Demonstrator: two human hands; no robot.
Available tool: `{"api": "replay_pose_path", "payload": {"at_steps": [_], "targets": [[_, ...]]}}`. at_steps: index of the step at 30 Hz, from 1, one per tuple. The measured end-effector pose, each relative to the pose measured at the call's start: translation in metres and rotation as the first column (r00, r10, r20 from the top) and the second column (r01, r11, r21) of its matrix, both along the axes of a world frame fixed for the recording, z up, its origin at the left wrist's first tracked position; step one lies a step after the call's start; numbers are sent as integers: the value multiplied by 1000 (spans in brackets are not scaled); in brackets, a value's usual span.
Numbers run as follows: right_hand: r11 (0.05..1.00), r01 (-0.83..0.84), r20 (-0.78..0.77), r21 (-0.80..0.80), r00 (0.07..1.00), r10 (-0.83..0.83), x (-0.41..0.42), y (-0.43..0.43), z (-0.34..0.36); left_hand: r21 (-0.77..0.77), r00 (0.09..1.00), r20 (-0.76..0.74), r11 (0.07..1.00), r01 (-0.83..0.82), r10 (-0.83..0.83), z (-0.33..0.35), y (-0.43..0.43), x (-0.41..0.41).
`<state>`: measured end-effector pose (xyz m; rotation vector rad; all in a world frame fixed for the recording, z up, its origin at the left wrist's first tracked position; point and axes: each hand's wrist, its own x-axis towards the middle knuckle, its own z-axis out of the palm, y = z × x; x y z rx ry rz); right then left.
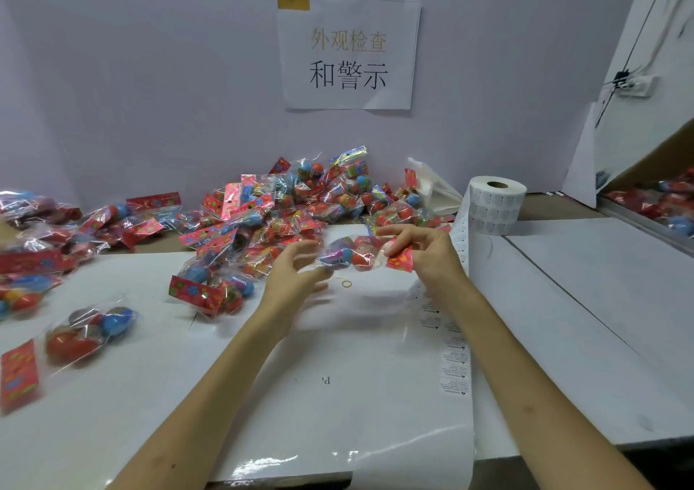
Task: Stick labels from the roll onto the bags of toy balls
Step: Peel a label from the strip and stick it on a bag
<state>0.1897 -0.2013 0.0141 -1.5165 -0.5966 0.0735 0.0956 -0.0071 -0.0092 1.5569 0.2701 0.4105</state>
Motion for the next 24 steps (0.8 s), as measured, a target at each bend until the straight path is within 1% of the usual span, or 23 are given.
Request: {"api": "replay_pose_path", "payload": {"at_steps": [1,2,3,4,5,7,10,11,12,14,15,17,20,23,24], "targets": [[1000,1,13,5,1000,-1,1,1,-1,-200,997,-40,978,56,-65,2,1,-1],[1000,-1,26,12,1000,1,2,2,-2,-379,988,-56,919,111,-143,4,2,-2],[1000,-9,42,19,999,9,2,2,-2,-497,978,-56,855,149,-203,7,4,-4],[1000,-16,54,27,998,14,2,3,-3,-563,970,-48,808,172,-240,8,5,-4],[999,-18,62,37,998,16,2,3,-3,-589,964,-39,785,190,-263,10,6,-5],[999,-10,69,50,998,6,2,2,-3,-575,960,-13,787,222,-280,10,6,-4],[999,-7,46,34,999,6,3,2,-4,-504,974,40,837,213,-224,7,8,-3],[999,-9,-13,49,1000,9,4,3,-4,-495,980,59,847,194,-189,7,9,-2],[997,-14,-110,78,994,23,5,3,-3,-481,985,71,860,172,-157,6,11,-1],[992,-47,-295,115,952,79,7,1,-1,-416,991,61,900,133,-118,6,12,1],[993,-74,-333,96,937,103,8,0,-1,-374,993,44,919,120,-111,6,12,2],[993,-120,-321,6,940,116,8,-2,-2,-309,992,31,943,125,-121,5,10,2],[988,-114,-239,-101,967,87,5,-1,-4,-244,992,-7,962,119,-125,4,9,3],[992,-70,-218,-102,975,46,3,0,-2,-196,985,-19,967,163,-170,8,5,2],[993,-64,-208,-96,977,43,1,0,0,-200,984,-12,965,170,-176,7,5,2]]}}
